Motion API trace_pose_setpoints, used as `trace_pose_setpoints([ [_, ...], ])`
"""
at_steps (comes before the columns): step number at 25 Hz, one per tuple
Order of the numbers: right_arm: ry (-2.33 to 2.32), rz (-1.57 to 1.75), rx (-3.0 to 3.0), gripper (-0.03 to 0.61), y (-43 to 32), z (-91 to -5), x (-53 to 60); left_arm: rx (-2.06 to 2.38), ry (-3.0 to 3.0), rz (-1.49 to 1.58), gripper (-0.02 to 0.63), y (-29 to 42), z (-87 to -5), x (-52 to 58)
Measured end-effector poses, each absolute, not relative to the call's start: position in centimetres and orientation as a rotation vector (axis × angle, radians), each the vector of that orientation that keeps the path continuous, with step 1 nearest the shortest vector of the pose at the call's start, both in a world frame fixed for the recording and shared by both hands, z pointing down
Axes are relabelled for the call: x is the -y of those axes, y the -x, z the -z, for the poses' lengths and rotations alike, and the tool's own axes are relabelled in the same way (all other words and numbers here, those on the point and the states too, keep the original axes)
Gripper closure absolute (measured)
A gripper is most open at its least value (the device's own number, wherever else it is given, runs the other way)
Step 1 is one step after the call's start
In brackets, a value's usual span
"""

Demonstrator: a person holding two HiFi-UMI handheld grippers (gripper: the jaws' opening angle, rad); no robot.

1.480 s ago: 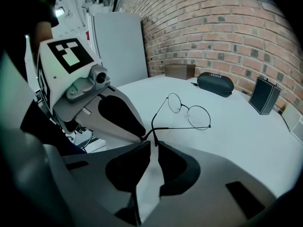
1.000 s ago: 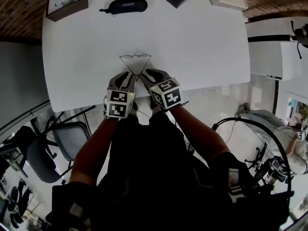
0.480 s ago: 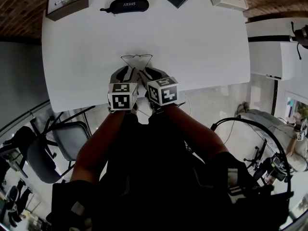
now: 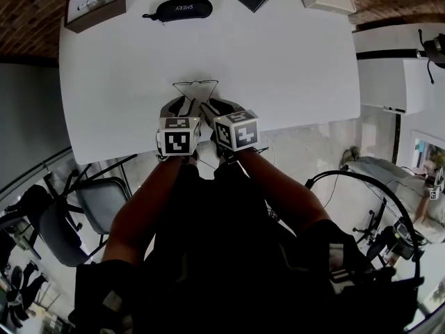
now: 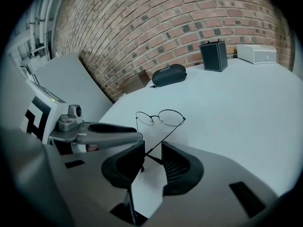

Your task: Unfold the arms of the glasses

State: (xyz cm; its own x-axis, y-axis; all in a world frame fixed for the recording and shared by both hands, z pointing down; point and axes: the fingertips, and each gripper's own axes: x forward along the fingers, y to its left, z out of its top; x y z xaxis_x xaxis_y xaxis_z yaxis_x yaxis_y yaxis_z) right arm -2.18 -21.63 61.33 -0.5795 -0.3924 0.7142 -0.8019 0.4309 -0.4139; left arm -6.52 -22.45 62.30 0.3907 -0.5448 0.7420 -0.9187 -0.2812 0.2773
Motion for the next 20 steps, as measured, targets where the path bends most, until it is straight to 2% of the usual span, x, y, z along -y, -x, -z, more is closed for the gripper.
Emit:
trace_pose_setpoints([
  [20,-1.064,-0.978,2.135,0.486,-1.3,-61.9,24.1,1.288,-2.037,-0.813,0.491,10.5,-62.3,23.0],
])
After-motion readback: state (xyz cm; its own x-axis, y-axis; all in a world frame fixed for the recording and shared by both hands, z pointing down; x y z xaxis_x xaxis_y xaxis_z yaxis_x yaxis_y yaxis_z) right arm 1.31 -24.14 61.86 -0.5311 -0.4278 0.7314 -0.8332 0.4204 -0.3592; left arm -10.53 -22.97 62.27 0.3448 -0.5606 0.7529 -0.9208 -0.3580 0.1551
